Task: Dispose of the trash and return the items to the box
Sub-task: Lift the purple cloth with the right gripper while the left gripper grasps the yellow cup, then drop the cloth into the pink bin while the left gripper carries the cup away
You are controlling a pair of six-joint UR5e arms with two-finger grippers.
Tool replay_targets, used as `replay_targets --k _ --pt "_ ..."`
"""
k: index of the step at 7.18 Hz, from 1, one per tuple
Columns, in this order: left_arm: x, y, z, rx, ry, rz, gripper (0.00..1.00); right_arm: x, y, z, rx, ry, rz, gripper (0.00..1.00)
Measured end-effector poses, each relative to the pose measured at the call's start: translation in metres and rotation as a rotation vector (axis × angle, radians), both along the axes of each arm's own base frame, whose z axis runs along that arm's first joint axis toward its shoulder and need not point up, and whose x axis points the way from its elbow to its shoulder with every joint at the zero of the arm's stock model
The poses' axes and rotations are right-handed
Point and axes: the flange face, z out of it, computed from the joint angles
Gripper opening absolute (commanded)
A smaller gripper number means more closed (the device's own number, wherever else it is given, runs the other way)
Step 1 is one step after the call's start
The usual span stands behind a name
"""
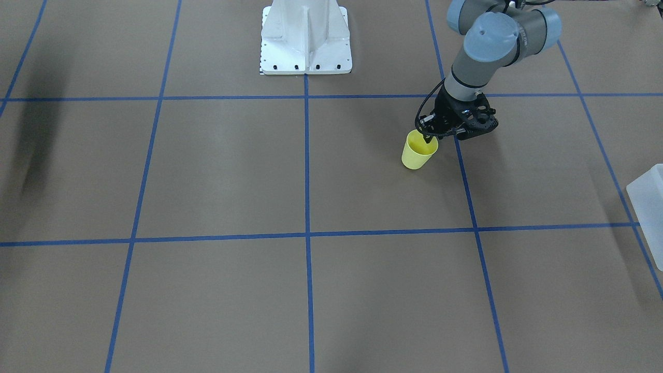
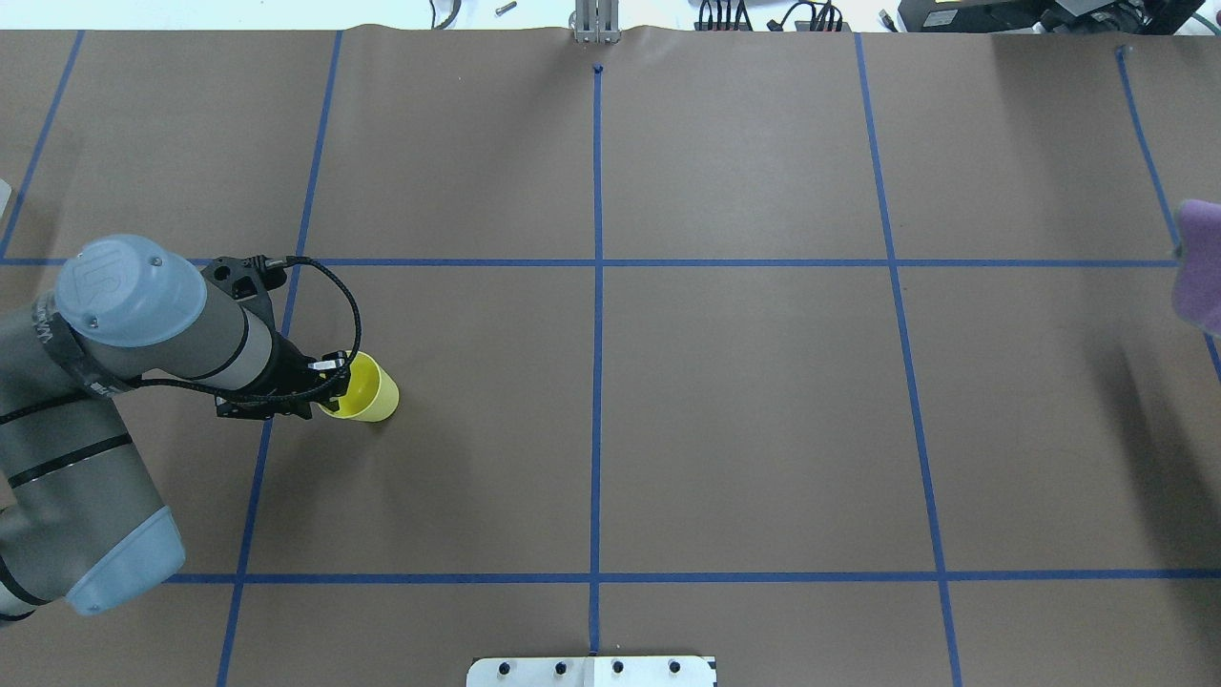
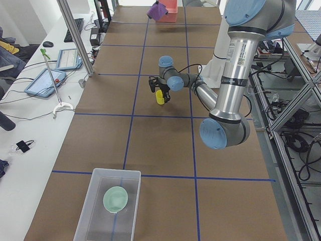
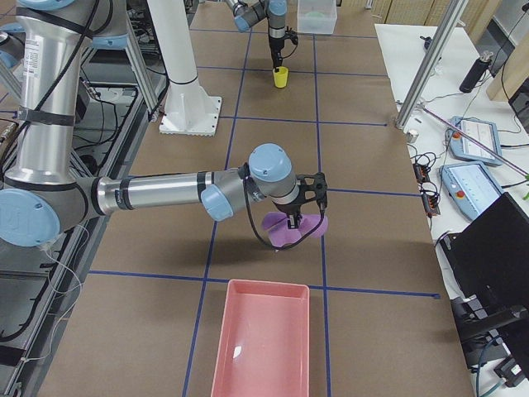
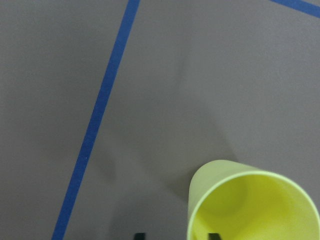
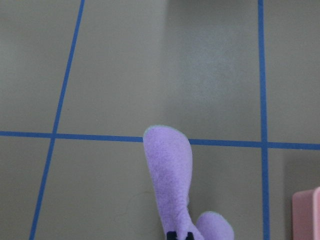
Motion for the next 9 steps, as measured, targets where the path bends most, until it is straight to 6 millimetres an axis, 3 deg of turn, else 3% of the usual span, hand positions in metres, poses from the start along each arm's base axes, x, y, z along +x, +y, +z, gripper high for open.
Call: replay_targets --k 2,4,5,6,7,9 --pt "0.001 -0.002 -0.009 0.005 0.016 0.000 0.00 0.053 0.029 0.037 0.036 0.074 -0.010 0.00" --pt "-0.021 -0.016 -0.028 0.010 0.059 -0.026 0.00 0.107 0.044 0.065 0.062 0.229 -0.082 0.00" --pt "-0.050 -0.033 -0.038 -0.010 0.099 -0.049 0.00 0.121 0.050 0.082 0.058 0.279 -0.127 0.00" --pt "-0.091 -0.058 -0.042 -0.014 0.133 -0.075 0.00 0.128 0.054 0.113 0.043 0.297 -0.164 0.00" --pt "-0.135 -0.083 -0.032 0.033 0.128 -0.082 0.00 0.131 0.055 0.146 0.041 0.304 -0.186 0.00" --pt "-0.235 -0.132 0.017 0.205 0.013 -0.016 0.00 0.131 0.055 0.191 0.067 0.318 -0.193 0.00"
